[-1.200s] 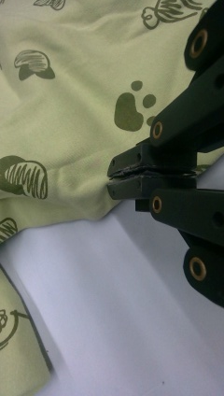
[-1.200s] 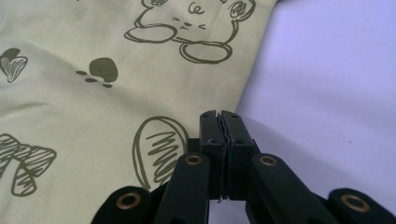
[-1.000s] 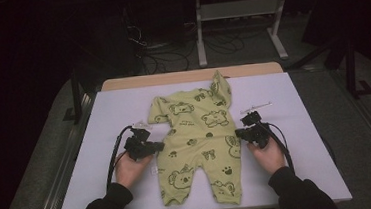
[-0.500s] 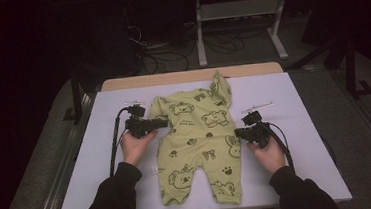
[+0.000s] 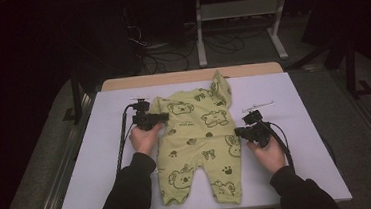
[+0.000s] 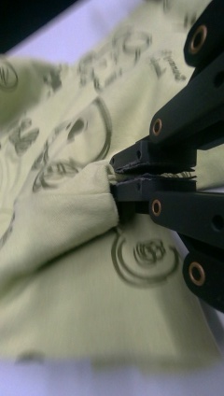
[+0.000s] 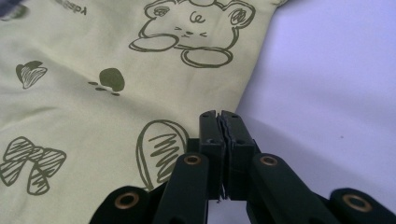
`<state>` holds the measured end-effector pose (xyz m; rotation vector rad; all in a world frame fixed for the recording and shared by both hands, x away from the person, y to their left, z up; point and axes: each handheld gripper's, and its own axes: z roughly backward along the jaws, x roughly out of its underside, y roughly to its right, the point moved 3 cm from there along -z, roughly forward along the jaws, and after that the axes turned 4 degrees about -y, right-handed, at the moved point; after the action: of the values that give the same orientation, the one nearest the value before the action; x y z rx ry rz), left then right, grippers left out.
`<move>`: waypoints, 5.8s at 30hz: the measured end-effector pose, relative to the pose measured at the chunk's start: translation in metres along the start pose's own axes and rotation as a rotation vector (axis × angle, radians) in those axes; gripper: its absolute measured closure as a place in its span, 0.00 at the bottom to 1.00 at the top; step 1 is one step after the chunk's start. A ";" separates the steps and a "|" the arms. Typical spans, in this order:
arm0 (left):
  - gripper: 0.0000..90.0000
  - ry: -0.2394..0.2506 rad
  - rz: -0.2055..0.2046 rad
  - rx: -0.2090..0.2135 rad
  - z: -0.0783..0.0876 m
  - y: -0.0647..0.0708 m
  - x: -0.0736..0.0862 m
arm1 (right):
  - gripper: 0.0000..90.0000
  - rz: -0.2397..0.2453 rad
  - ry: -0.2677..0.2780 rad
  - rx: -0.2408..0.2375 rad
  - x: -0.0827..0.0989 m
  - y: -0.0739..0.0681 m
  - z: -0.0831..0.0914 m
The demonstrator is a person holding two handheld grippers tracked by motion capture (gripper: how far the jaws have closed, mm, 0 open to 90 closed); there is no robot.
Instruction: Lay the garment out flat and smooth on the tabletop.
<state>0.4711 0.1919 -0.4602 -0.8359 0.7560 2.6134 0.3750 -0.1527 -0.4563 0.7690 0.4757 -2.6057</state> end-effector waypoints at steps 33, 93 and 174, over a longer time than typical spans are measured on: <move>0.94 -0.050 -0.112 -0.134 0.009 0.000 -0.004 | 0.75 0.008 0.078 -0.032 -0.017 0.013 0.010; 0.91 -0.051 -0.085 -0.012 -0.003 -0.001 0.001 | 0.53 0.066 0.119 -0.315 -0.175 -0.019 -0.073; 0.88 0.047 -0.093 -0.099 -0.003 -0.001 0.003 | 0.49 -0.238 0.410 0.222 -0.108 0.090 0.001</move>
<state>0.4703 0.1914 -0.4648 -0.9395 0.5884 2.5741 0.4984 -0.2039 -0.4127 1.4151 0.4134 -2.7498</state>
